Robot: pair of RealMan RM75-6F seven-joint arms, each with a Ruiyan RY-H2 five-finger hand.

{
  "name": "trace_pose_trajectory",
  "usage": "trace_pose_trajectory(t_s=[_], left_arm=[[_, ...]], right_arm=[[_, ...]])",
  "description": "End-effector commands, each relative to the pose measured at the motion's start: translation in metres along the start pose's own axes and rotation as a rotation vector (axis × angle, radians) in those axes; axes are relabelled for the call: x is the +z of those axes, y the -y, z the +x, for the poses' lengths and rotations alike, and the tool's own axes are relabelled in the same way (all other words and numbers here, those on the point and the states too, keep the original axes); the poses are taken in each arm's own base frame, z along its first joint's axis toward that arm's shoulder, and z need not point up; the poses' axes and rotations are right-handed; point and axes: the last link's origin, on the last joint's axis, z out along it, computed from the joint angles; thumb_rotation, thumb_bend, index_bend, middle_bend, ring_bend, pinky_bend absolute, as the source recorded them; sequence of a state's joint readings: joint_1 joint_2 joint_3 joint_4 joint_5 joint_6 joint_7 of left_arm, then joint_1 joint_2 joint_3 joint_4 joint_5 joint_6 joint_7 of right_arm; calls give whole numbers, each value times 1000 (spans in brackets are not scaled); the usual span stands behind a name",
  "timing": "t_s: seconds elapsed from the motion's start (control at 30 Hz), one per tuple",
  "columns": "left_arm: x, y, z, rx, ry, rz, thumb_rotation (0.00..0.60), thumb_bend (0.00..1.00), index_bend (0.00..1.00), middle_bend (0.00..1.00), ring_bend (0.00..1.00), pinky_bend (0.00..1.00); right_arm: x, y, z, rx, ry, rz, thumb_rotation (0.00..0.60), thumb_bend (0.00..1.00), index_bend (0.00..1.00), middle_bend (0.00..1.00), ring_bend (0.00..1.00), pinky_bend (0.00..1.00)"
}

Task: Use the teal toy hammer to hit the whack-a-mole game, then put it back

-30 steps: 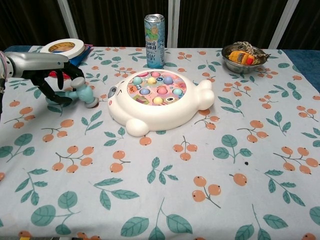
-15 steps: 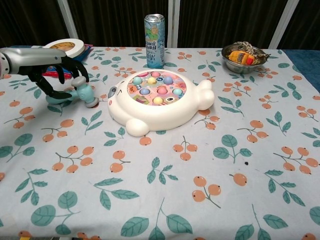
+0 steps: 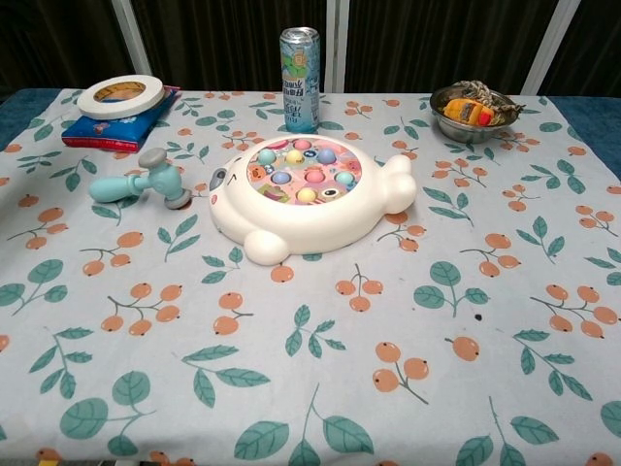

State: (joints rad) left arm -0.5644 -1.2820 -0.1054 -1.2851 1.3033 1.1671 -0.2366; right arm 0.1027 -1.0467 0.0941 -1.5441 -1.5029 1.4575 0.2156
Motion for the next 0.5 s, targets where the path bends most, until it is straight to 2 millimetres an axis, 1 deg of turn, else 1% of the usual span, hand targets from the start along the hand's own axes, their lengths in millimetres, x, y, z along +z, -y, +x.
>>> trace_pose_trajectory(t_s=[0.03,0.13,0.23,0.33,0.5], left_arm=[[-66,47,21,106,-114,238,600,251,199,180,28,84],[-99,55,20,154,-110,302,600,250,215,185,28,73],[-123,50,16,175,-113,315,600,250,215,185,29,49],[-140,41,12,202,-125,304,600,250,215,185,28,46],[-157,27,7,197,-135,284,600,246,210,185,28,44]], right_arm=[[6,2,0,17,14,40,600,177,99,211,41,99],[8,5,0,11,16,62,600,181,100,170,5,58],[7,10,0,3,17,74,600,182,94,145,0,27],[4,16,1,-9,18,73,600,183,80,143,0,8],[0,24,1,-25,16,87,600,183,78,143,0,3]])
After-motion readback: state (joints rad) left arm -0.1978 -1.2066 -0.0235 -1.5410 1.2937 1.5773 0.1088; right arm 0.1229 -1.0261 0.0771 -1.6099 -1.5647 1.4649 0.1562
